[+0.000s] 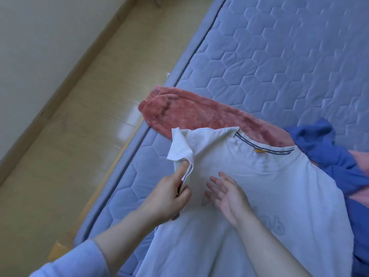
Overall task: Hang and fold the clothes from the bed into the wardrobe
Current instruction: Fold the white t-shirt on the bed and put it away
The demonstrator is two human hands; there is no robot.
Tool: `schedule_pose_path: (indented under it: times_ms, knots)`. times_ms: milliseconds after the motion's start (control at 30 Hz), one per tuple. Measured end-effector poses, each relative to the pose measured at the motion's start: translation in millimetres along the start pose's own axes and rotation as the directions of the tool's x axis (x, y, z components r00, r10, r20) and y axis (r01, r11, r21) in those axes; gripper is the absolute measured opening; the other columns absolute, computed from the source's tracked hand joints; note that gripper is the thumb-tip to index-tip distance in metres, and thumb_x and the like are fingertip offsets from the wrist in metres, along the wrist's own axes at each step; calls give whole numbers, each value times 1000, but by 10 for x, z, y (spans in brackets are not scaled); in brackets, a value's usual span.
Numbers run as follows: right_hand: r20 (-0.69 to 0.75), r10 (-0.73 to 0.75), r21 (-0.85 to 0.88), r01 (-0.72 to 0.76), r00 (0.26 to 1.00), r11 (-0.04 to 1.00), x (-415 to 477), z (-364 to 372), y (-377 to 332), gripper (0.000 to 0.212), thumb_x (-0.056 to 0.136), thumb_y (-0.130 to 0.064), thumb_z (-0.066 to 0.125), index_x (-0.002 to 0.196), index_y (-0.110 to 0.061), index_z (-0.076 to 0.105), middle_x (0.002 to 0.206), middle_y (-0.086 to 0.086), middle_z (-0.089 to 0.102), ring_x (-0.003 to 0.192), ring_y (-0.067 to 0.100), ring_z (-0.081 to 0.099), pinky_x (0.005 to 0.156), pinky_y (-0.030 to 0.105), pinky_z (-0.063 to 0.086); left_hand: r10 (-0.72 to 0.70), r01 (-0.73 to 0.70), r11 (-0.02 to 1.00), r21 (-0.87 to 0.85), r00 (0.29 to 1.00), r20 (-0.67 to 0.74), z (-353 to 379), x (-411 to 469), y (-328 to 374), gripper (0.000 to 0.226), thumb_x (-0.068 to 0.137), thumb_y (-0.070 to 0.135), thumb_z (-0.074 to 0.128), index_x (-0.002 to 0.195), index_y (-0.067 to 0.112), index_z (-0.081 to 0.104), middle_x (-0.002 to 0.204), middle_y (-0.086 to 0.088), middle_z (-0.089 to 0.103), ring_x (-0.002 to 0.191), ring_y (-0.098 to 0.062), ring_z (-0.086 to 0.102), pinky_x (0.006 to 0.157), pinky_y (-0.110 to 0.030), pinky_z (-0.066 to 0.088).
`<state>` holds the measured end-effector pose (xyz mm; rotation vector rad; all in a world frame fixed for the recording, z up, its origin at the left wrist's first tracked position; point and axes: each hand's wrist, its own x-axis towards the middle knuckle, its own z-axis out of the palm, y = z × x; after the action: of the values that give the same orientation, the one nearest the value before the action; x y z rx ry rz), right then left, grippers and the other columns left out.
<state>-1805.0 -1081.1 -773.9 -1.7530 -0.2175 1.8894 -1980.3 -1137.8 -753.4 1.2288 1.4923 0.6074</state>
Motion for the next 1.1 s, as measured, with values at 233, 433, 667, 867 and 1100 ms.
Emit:
schedule_pose_path:
  times_ms: [233,433,667,867,1100]
  knots:
    - [-171,-65,14,68,983,998,-119,-840,-98,29,101,-9,42,131,-10,45,121,17,54,110,32,53,94,42,45,-82,-15,952,304,950,302,582,207,76,68,92,40,51,150,35,16,79,0,69,47,1,58,65,-21,52]
    - [-141,-249,-481,154,958,863,-19,-877,42,40,95,-6,54,135,-5,48,117,11,57,99,19,54,74,16,43,-67,117,855,505,991,-117,478,297,-96,31,93,20,52,124,19,57,88,4,56,78,-15,54,67,-30,41]
    - [320,-525,-920,392,788,28,295,-350,95,67,85,-28,63,144,-15,36,134,6,44,126,25,41,102,31,35,-328,449,852,269,858,-395,331,361,-410,24,85,20,66,99,8,51,95,-6,54,91,-26,52,69,-33,38]
    - [308,-642,-947,160,702,-280,661,-70,84,50,82,-40,64,122,-18,45,121,6,48,112,27,46,90,36,39,-368,447,886,122,839,-402,377,568,-582,22,87,28,66,98,14,53,85,2,60,81,-20,55,65,-30,38]
    - [-242,-700,-767,310,672,562,762,-267,-141,17,90,-13,45,78,-7,55,70,7,55,76,35,53,61,37,35,-424,460,887,24,835,-351,379,700,-623,15,83,19,64,92,20,52,78,6,56,68,-4,51,50,-20,34]
